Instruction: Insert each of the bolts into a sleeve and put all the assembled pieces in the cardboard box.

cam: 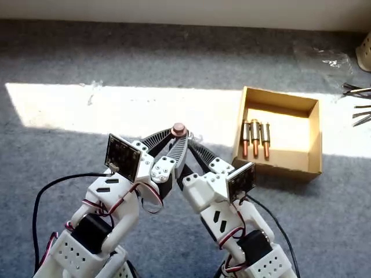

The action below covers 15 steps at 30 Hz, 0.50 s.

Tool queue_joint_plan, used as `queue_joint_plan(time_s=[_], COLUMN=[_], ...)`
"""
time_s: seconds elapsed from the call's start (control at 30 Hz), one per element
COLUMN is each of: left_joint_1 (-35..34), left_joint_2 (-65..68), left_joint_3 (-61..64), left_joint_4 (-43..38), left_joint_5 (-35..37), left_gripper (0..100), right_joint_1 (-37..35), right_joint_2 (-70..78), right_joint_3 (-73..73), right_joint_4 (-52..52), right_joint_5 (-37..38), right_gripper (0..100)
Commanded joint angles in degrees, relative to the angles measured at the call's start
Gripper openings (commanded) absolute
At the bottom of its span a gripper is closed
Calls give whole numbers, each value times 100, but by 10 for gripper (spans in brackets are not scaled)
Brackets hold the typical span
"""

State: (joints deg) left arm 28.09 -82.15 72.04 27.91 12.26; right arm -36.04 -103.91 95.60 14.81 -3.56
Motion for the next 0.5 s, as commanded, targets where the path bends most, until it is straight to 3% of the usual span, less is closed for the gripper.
queue_joint_plan(time_s=[0.0, 0.1, 0.3, 0.47], left_joint_1=[-92, -92, -92, -92], left_joint_2=[-75, -75, -75, -75], left_joint_3=[-31, -31, -22, -31], left_joint_4=[9, 9, 9, 0], left_joint_5=[44, 35, 35, 35], left_gripper=[7, 17, 164, 190], right_joint_1=[207, 215, 215, 215], right_joint_2=[-127, -127, -127, -127], right_joint_3=[268, 277, 295, 295], right_joint_4=[-136, -136, -136, -136], right_joint_5=[-44, -44, -35, -26], right_gripper=[9, 9, 9, 9])
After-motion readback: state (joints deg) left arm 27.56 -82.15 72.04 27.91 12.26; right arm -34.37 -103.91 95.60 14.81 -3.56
